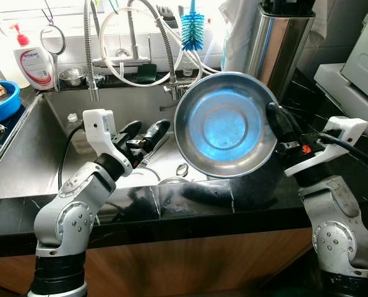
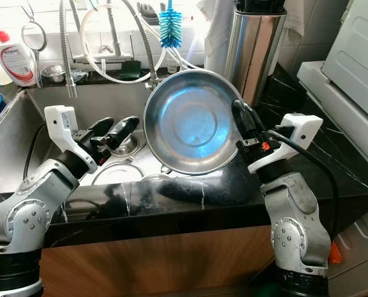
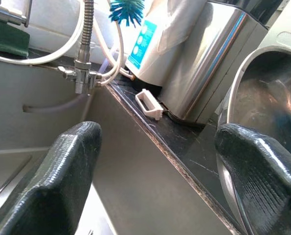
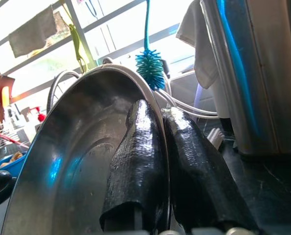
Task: Kitchen organization
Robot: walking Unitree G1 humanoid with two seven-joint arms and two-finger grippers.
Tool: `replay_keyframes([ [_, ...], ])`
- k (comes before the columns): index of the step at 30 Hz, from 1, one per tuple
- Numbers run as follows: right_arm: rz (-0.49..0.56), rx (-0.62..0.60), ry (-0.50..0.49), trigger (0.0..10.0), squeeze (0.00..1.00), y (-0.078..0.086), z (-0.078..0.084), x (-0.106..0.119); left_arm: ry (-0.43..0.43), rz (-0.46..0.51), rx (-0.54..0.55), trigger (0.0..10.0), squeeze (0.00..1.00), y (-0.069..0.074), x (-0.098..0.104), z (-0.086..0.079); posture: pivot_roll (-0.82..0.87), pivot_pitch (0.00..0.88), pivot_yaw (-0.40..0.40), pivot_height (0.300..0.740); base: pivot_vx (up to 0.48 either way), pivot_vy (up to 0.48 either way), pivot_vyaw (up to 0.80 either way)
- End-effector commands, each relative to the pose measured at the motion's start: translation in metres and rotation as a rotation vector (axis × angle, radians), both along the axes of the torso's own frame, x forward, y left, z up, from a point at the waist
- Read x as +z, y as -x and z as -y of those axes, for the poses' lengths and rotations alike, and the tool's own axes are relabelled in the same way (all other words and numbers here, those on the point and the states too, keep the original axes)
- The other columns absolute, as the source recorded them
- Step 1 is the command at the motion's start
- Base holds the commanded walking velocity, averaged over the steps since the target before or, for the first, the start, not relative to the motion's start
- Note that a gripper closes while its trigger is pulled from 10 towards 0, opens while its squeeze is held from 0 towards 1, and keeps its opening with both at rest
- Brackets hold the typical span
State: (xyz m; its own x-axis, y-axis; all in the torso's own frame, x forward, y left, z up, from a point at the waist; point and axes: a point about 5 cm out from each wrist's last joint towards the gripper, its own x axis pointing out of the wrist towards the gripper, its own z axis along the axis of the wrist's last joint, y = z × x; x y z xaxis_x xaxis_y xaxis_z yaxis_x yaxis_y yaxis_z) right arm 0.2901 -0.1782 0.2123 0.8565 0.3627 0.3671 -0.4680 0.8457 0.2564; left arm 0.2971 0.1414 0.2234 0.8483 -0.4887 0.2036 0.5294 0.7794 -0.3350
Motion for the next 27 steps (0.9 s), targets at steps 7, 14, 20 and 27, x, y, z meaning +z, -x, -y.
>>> replay_keyframes([
  [7, 0.001, 0.031, 0.028, 10.0, 0.00, -0.001, -0.010, -0.001, -0.051, 0.007, -0.047, 10.0, 0.00, 0.007, 0.000, 0.005, 0.04, 0.020, -0.019, 0.740, 0.000, 0.000, 0.00],
  [14, -0.005, 0.067, 0.035, 10.0, 0.00, -0.002, -0.017, -0.002, -0.179, 0.026, -0.132, 10.0, 0.00, 0.016, -0.007, 0.016, 0.04, 0.027, -0.020, 0.740, 0.000, 0.000, 0.00],
  [20, 0.006, 0.092, 0.040, 10.0, 0.00, -0.002, -0.021, 0.000, -0.217, 0.021, -0.142, 9.1, 0.00, 0.018, -0.010, 0.018, 0.04, 0.031, -0.020, 0.740, 0.000, 0.000, 0.00],
  [27, 0.007, 0.088, 0.048, 10.0, 0.00, -0.002, -0.021, 0.000, -0.238, 0.022, -0.094, 0.0, 0.00, 0.015, -0.012, 0.015, 0.04, 0.032, -0.020, 0.740, 0.000, 0.000, 0.00],
])
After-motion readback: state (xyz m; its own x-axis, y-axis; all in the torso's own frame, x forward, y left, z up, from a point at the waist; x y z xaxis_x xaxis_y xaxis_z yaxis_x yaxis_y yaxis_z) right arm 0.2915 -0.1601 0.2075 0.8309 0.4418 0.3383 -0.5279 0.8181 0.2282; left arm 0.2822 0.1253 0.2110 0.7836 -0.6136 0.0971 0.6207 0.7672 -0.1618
